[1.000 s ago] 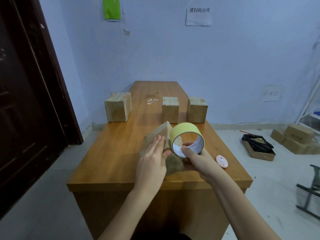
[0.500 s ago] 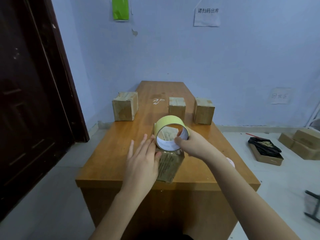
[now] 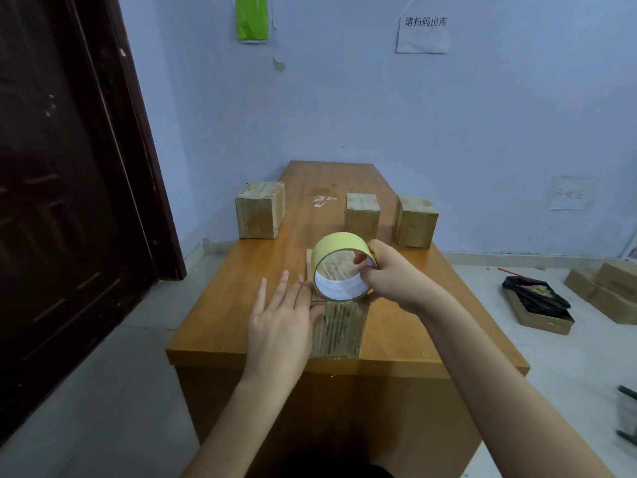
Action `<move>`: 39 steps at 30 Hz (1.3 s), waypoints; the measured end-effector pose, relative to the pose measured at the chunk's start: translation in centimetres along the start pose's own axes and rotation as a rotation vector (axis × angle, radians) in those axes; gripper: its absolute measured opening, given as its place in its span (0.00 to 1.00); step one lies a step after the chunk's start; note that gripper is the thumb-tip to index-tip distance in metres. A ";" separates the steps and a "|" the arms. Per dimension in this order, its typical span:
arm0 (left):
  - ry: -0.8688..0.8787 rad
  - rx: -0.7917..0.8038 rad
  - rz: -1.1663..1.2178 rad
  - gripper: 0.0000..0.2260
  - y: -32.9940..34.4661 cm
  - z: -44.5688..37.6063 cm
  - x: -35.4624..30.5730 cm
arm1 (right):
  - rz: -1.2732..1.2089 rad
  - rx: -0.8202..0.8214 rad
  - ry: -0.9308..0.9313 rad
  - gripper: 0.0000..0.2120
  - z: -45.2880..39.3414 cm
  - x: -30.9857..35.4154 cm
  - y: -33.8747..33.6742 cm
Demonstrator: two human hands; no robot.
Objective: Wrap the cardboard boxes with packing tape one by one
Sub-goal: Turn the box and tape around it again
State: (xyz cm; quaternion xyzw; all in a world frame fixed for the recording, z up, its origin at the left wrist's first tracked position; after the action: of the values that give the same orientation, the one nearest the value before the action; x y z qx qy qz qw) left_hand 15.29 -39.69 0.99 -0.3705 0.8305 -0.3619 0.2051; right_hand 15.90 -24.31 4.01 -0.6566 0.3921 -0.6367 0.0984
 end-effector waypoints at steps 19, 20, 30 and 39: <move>-0.505 -0.121 0.569 0.16 2.2 0.1 1.4 | 0.019 0.067 0.018 0.13 -1.2 3.7 0.9; -0.519 -0.132 0.578 0.16 2.5 0.3 1.6 | 0.049 0.072 0.011 0.14 -1.2 3.3 1.1; -0.384 -0.125 0.343 0.23 2.8 0.2 0.3 | -0.240 0.023 0.081 0.04 -1.1 -0.9 1.3; -0.129 0.007 0.349 0.35 4.0 0.7 0.1 | 0.171 -0.233 -0.054 0.06 -0.8 -0.3 0.3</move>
State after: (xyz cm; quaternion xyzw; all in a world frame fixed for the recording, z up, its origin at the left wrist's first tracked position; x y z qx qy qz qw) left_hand 13.82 -38.21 -2.48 -0.2423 0.8661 -0.2992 0.3187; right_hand 15.10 -24.09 3.72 -0.6449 0.5149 -0.5582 0.0860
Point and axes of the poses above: each hand's wrist, its own z-axis away from the middle knuckle, its own y-axis out of the palm, x = y × z, the point moved 8 cm from there along -z, towards the middle knuckle, and after that the axes turned 7 degrees about -x, right-handed, at the moved point
